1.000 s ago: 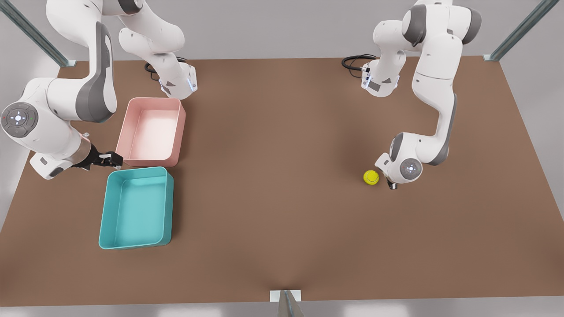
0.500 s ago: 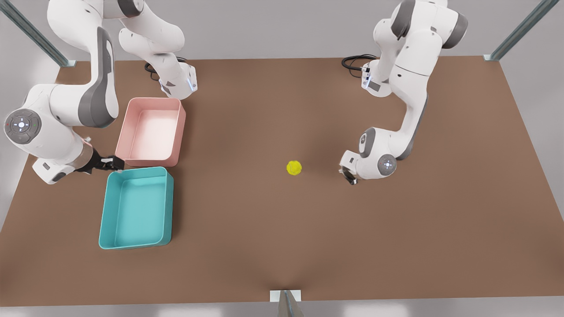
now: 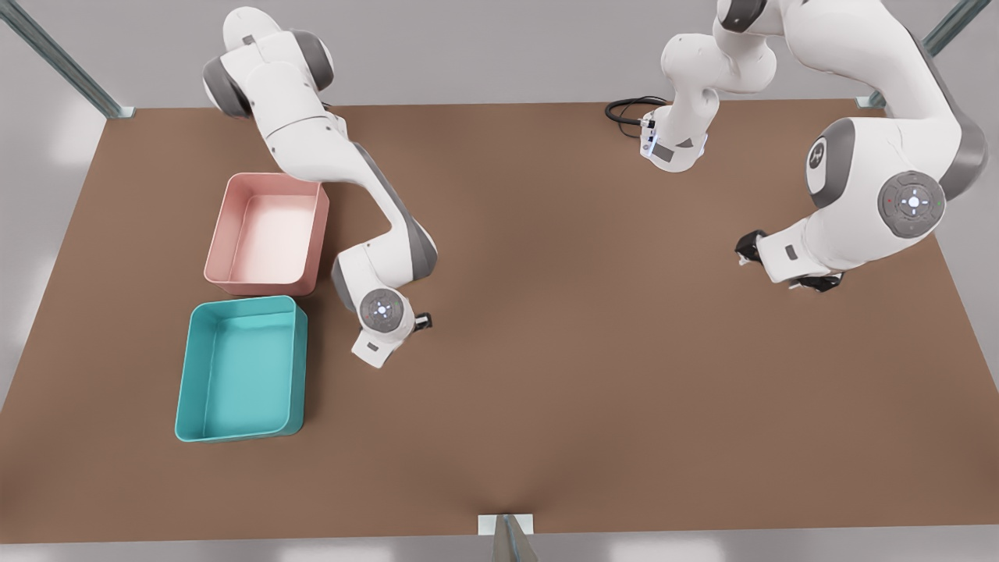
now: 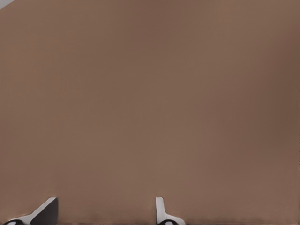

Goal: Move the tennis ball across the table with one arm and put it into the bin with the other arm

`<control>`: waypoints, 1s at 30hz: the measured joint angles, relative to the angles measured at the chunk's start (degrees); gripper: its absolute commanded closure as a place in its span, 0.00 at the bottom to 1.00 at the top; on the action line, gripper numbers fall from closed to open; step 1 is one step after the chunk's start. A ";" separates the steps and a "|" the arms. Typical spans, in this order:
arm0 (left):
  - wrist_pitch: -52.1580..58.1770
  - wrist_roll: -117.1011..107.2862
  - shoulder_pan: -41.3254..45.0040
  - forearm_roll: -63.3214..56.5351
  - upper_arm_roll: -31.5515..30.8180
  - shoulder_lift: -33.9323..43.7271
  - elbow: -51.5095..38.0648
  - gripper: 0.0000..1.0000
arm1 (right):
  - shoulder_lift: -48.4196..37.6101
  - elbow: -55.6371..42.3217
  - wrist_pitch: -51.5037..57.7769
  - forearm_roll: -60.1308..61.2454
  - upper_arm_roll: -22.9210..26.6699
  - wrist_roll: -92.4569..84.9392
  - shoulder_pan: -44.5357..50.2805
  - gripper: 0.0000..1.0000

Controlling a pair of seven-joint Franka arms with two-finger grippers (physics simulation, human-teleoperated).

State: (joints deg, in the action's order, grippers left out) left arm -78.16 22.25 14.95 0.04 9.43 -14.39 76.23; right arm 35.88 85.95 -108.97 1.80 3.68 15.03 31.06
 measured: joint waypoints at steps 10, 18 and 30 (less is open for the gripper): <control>4.61 -14.80 -0.27 0.24 -0.05 -0.24 0.08 0.00 | -23.78 44.87 -27.74 -2.20 -0.82 10.49 2.35 0.00; 6.49 -21.93 0.03 0.25 -0.05 -0.36 0.08 0.00 | -27.77 53.72 -38.57 -2.52 -1.08 17.60 6.06 0.00; 7.72 -28.16 0.13 0.32 -0.05 -0.36 0.08 0.00 | -24.01 56.66 -41.86 -3.27 -1.66 23.94 5.85 0.00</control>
State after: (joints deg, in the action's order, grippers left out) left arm -70.44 -5.91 15.08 0.35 9.39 -14.75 76.31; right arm 11.87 142.61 -150.83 -1.48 2.03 38.97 36.91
